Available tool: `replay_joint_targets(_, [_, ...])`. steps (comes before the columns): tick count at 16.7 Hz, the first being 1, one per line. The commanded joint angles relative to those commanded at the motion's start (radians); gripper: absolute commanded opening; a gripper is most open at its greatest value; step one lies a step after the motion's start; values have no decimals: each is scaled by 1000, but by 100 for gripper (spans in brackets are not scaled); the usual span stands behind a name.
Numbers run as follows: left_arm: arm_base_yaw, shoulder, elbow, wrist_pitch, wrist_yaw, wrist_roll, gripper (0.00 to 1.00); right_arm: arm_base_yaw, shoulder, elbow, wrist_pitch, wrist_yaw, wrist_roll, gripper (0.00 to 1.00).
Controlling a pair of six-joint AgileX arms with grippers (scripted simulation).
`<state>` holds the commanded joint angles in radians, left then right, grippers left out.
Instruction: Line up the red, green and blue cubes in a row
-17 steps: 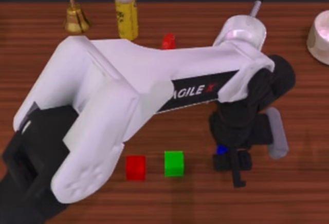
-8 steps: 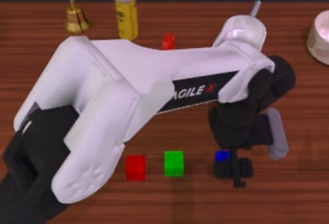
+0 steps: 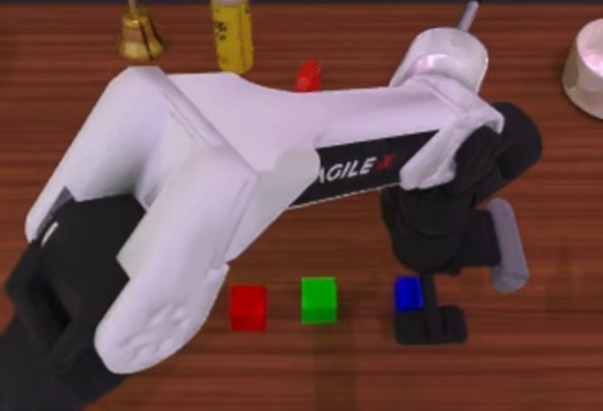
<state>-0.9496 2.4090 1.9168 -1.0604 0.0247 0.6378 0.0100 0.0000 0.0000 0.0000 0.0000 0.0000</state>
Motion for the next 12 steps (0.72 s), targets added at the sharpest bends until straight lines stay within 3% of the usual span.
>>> replay_joint_targets(4, [2, -3, 17, -18, 0, 1, 100, 0, 0, 0, 0, 0, 0, 100])
replay_joint_targets(12, [24, -52, 189, -241, -1, 1, 100, 0, 0, 0, 0, 0, 0, 100])
